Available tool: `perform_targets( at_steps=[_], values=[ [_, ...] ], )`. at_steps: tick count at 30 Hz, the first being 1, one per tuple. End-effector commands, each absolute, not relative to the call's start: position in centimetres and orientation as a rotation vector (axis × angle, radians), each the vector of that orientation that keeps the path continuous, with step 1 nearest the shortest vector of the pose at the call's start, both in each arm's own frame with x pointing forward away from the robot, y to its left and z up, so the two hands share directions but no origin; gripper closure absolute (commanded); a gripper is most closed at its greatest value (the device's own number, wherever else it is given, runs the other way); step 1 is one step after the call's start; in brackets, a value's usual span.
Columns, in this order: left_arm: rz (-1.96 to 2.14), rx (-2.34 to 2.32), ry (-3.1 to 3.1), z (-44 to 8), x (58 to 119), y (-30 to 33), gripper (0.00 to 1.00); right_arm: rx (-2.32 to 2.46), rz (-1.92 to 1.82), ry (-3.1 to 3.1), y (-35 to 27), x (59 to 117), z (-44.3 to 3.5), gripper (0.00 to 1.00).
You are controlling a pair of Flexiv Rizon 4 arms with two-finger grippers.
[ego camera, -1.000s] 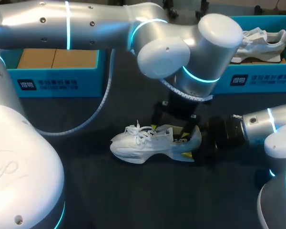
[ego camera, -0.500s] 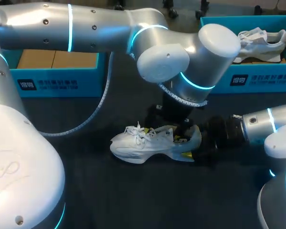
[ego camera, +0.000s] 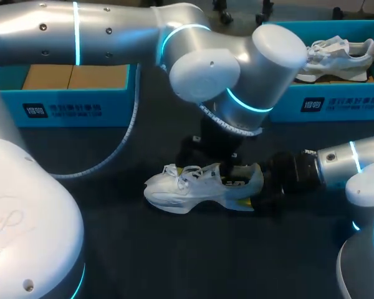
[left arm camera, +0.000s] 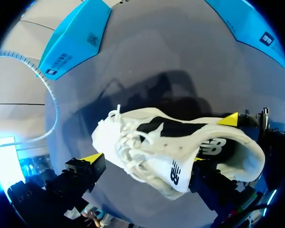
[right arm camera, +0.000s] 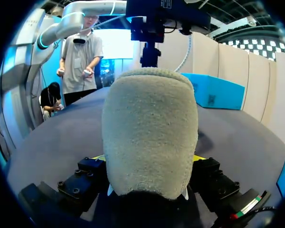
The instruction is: Take the shoe out of the shoebox, open the shoe tongue, remove and reinsert the insole, then place the shoe into the shoebox
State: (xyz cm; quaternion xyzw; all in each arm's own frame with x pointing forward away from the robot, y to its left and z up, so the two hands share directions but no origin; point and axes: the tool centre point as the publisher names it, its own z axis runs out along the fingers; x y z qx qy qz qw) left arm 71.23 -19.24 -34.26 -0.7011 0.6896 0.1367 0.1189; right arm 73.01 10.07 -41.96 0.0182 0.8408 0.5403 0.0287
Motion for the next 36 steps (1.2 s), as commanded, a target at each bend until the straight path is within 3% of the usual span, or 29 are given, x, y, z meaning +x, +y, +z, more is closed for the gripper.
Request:
perform_targets(
  at_steps=[1,3,7,9,10,11,29,33,34,36],
  values=[
    [0.386,-2.069,2.029,-33.4,70.9,-18.2,0.34,0.057,1.659,2.598,10.9,72.6,-42.8,1.00],
    [0.393,-2.077,2.046,-33.0,70.7,-18.0,0.54,0.057,1.659,2.598,10.9,72.6,-42.8,1.00],
    [0.392,-2.083,2.073,-31.9,70.3,-17.6,0.62,0.057,1.659,2.598,10.9,72.6,-42.8,1.00],
    [0.397,-2.094,2.085,-31.6,70.2,-17.5,0.72,0.057,1.659,2.598,10.9,72.6,-42.8,1.00],
    [0.395,-2.099,2.091,-31.3,70.1,-17.4,0.95,0.057,1.659,2.598,10.9,72.6,-42.8,1.00],
    [0.392,-2.101,2.093,-31.2,70.1,-17.4,1.00,0.057,1.659,2.598,10.9,72.6,-42.8,1.00],
    [0.380,-2.138,2.128,-30.8,69.5,-13.8,1.00,0.057,1.659,2.598,10.9,72.6,-42.8,1.00],
    [0.369,-2.148,2.110,-31.1,69.7,-12.8,0.71,0.057,1.659,2.598,10.9,72.6,-42.8,1.00],
    [0.371,-2.153,2.103,-31.3,69.8,-12.3,0.58,0.057,1.659,2.598,10.9,72.6,-42.8,1.00],
    [0.384,-2.166,2.087,-31.7,69.9,-11.7,0.55,0.057,1.659,2.598,10.9,72.6,-42.8,1.00]
  ],
)
